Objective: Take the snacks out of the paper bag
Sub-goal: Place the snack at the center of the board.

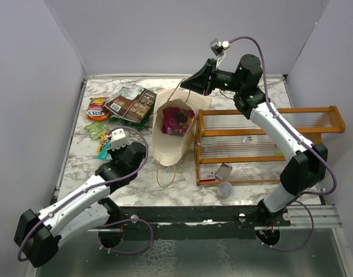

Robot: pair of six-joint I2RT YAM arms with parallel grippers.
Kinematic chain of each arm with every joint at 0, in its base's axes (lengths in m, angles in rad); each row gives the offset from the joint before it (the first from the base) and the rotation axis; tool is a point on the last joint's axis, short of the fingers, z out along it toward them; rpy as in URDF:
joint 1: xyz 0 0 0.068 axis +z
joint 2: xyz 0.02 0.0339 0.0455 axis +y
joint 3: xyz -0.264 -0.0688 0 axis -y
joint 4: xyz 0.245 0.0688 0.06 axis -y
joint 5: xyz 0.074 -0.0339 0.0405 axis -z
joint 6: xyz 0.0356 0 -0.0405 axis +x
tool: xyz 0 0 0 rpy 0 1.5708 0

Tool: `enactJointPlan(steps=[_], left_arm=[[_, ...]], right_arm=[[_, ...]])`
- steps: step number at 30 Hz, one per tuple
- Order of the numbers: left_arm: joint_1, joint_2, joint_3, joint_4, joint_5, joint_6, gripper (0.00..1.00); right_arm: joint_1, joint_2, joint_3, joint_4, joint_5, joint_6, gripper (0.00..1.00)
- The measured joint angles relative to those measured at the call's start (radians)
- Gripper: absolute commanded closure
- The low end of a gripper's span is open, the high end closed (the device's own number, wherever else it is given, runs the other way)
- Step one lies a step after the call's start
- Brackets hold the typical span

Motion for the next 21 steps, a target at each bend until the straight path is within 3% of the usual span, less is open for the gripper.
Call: enactJointPlan(steps=[10, 13, 17, 19, 21], left_arm=[[0.014, 0.175, -0.063, 0.129, 0.01, -0.029, 0.97], [0.029, 0.2, -0.08, 0.162, 0.031, -0.049, 0.78], [0.046, 0.216, -0.089, 0.15, 0.059, -0.087, 0.38], [0.048, 0.205, -0.076, 0.124, 0.064, -0.104, 0.28], [0.052, 0.174, -0.05, 0.097, 0.072, -0.115, 0.26]], right_arm=[[0.0, 0.0, 0.0, -0.009, 0.0, -0.002, 0.99], [0.0, 0.0, 0.0, -0.009, 0.0, -0.002, 0.99], [0.0, 0.0, 0.0, -0.009, 0.0, -0.002, 0.99], [0.0, 0.0, 0.0, -0.008, 0.0, -0.002, 0.99], [0.0, 0.0, 0.0, -0.008, 0.0, -0.002, 0.98]])
